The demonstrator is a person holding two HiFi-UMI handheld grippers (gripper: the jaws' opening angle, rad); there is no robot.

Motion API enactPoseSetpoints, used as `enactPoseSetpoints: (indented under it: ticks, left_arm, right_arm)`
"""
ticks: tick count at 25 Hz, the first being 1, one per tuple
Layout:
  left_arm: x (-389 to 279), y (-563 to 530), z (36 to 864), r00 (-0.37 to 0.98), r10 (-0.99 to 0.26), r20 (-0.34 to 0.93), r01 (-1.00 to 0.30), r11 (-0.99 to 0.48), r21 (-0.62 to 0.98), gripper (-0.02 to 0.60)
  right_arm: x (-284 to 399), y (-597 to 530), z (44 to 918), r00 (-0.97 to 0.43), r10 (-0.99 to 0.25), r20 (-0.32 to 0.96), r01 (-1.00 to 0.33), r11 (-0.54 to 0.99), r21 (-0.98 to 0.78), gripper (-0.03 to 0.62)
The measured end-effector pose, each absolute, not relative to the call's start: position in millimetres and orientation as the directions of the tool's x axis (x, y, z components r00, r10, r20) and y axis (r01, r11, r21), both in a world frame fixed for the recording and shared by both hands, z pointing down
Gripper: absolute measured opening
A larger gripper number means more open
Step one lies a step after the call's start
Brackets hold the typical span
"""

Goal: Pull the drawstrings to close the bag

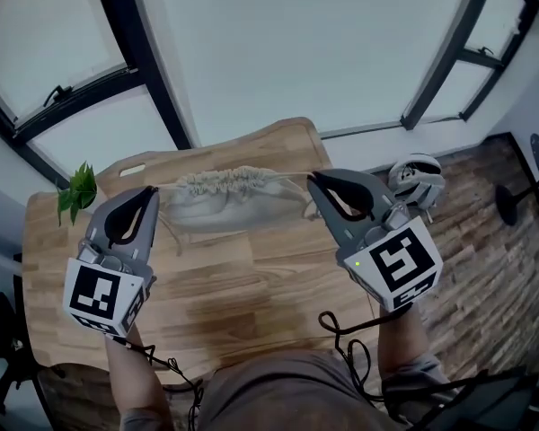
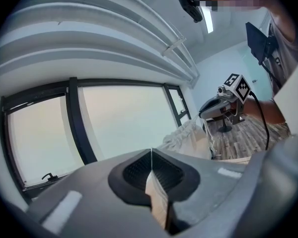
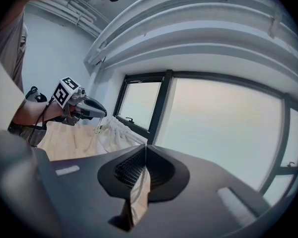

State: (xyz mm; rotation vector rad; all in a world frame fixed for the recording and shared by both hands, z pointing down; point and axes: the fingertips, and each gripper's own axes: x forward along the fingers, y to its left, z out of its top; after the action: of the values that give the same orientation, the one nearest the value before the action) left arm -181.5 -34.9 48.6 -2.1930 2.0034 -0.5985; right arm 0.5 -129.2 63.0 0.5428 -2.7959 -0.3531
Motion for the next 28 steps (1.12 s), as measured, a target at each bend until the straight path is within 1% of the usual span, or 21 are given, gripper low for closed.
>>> enactPoseSetpoints:
  ticks: [12, 28]
  left_arm:
    - [-177.4, -29.5, 42.8, 0.035, -0.979, 0.199, -0.928, -0.106, -0.358, 0.006]
    - [-178.1, -30.4, 44.8, 0.031, -0.978, 0.207, -0.931, -0.103, -0.350, 0.006]
  right_arm:
    - [2.0, -128.1, 59.1, -0.893, -0.403, 0.203, -0.334, 0.893, 0.302, 0.035]
    - [0.1, -130.9, 63.0, -0.890, -0.398, 0.221, -0.327, 0.897, 0.299, 0.035]
